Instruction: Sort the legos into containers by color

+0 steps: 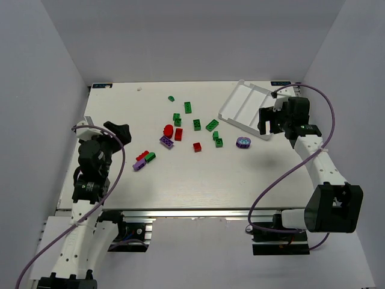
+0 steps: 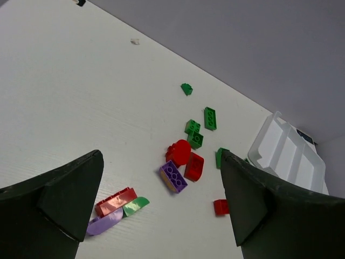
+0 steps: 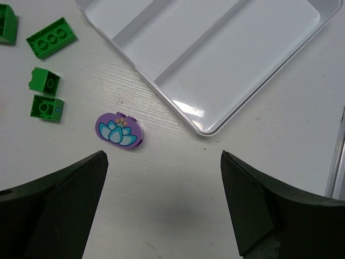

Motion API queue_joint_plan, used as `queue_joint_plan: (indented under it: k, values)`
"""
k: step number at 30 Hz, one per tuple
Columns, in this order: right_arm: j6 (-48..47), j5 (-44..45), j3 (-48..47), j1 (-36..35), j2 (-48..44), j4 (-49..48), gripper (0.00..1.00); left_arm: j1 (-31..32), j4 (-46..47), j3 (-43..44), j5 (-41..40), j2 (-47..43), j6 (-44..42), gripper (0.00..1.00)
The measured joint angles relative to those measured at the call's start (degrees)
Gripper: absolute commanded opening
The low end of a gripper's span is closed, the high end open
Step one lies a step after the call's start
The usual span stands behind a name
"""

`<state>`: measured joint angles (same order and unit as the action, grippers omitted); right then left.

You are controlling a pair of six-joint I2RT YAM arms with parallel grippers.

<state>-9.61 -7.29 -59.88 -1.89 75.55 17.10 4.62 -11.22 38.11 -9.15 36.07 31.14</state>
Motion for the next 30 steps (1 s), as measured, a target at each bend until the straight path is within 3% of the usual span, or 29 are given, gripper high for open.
queue_joint_plan:
  k: [4,8,10,11,12,13,15,16,17,18,19,21,22,25,26,30]
  values:
    - [-4.0,-6.0,0.0,0.1,-0.3,0.4,0.89,0.0,-1.9,-0.4,1.7,-2.9,0.9,0.98]
    - [-15.5,-18.5,0.0,-0.3,-2.7,4.5,0.89,0.0,-3.0,-0.9,2.2,-6.1,1.7,0.97]
    - [-21.6,-23.1,0.0,-1.6,-4.1,6.9,0.89,0.0,-3.3,-0.9,2.4,-6.7,2.0,0.86]
    - [-24.5,-25.0,0.0,-2.6,-4.6,8.0,0.89,0.0,-3.4,-0.9,2.4,-6.7,2.0,0.78]
    - [-27.7,-27.0,0.0,-3.6,-4.9,9.3,0.90,0.0,-3.5,-0.9,2.6,-6.5,2.2,0.46]
    - [-30.1,-28.9,0.0,-4.4,-4.9,10.7,0.89,0.0,-3.8,-0.9,2.8,-6.3,2.4,0.29]
    - [-34.1,-32.6,0.1,-5.4,-4.6,13.3,0.83,0.0,-4.1,-0.9,3.2,-5.6,2.6,0.10]
    - [-36.5,-35.2,0.1,-5.5,-4.3,15.1,0.76,0.0,-4.2,-0.9,3.5,-5.2,2.4,0.10]
    - [-37.6,-36.2,0.1,-5.5,-4.2,15.6,0.72,0.0,-4.4,-0.9,3.7,-4.9,2.7,0.25]
    - [-38.5,-37.2,0.2,-5.6,-3.9,16.1,0.68,0.0,-4.6,-0.9,4.1,-4.5,2.7,0.25]
    - [-39.6,-38.3,0.2,-5.9,-3.6,16.5,0.64,0.0,-4.6,-0.9,4.5,-4.2,3.1,0.57]
    - [-41.1,-39.4,0.2,-6.6,-2.4,17.1,0.59,0.0,-4.4,-0.9,5.6,-3.3,3.4,0.87]
    - [-41.5,-39.6,0.1,-7.1,-1.6,17.5,0.59,0.0,-4.3,-0.9,6.1,-3.0,3.3,0.91]
    - [-41.4,-39.3,-0.8,-8.6,1.9,19.1,0.86,0.0,-3.2,-0.9,8.0,-2.0,5.1,0.98]
    - [-41.5,-38.9,-1.4,-9.1,3.1,19.6,0.89,0.0,-2.9,-0.9,8.6,-1.6,5.4,0.98]
    - [-41.9,-36.6,-3.5,-10.8,6.7,21.0,0.89,0.0,-1.3,-1.1,10.5,-0.2,6.5,0.98]
